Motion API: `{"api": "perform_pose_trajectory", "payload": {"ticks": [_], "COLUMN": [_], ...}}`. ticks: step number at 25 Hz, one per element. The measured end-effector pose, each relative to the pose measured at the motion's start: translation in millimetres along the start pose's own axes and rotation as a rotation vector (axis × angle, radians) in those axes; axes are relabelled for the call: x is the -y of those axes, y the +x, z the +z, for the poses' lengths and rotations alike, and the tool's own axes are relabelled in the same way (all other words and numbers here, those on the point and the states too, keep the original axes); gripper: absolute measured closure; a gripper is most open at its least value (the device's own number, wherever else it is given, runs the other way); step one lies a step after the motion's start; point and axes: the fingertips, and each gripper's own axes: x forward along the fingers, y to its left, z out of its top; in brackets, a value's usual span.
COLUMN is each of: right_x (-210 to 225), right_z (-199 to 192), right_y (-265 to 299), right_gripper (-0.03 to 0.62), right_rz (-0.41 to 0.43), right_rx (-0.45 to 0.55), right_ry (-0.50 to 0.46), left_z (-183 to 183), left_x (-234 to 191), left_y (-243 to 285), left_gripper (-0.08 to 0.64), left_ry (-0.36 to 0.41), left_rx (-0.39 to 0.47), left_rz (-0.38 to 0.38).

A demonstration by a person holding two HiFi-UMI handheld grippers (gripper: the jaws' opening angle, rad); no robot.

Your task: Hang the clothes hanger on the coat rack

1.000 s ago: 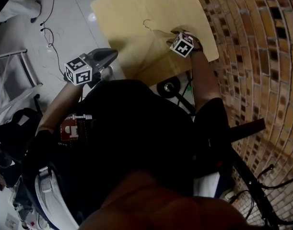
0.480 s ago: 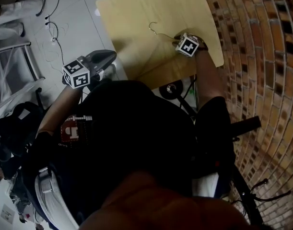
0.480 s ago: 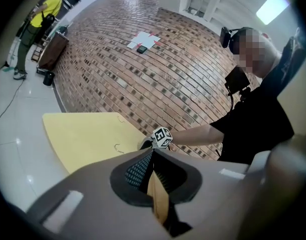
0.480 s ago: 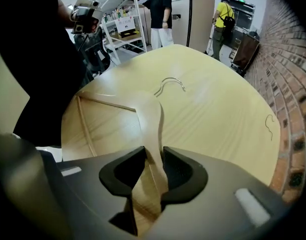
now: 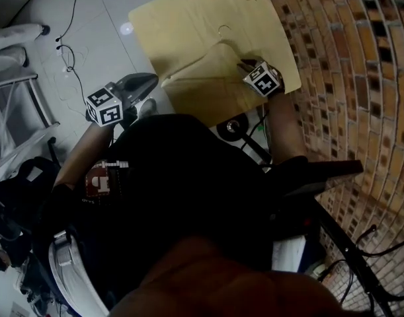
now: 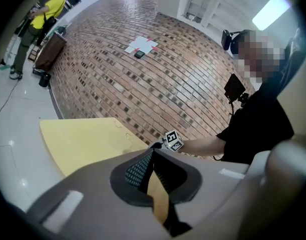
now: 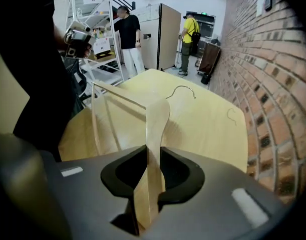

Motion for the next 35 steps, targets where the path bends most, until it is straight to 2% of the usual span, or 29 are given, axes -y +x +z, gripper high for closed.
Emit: {"api": "perform_pose_trajectory", "payload": {"ticks": [4,10,14,18,21,23,29,35], "right_x": [4,-4,-22,-52,-79,-99,-167,-234], "right_z": [22,57,79,77,87,91,71,58], "right_y": [-54,-145,-219,-311,-357,-386,-499,-605], "right_gripper": [0.494,0.494,0.494,0.494,0.494,0.494,0.494,0.494], "right_rz": [-0.167,-0.386,-0.53,-0.741,-0.816,-0.853,-1.032,-1.162], "right_rx": [0.031,0.088,0.121,0.083,0.079,0.088,0.083,0.113], "right_ry": [0.019,0.113,0.168,0.238,0.242,0.246,0.267,0.224], "left_z": [20,50,66,80,81,82,80,60], "left_x": [1,6,12,25,38,54,135,210], "left_y": [-8,-37,-57,-39,-42,-41,-11,1], "left_gripper": [0.558,0.558,0.56,0.56,0.56,0.56,0.56,0.56], "left_ry": [0.026,0.092,0.116,0.183,0.208,0.223,0.308,0.351], "left_rx": [0.011,0.008,-0.024,-0.102,-0.128,-0.129,-0.146,-0.127], "left_rz": [-0.06,-0.158,-0.217,-0.358,-0.388,-0.413,-0.559,-0.627]}}
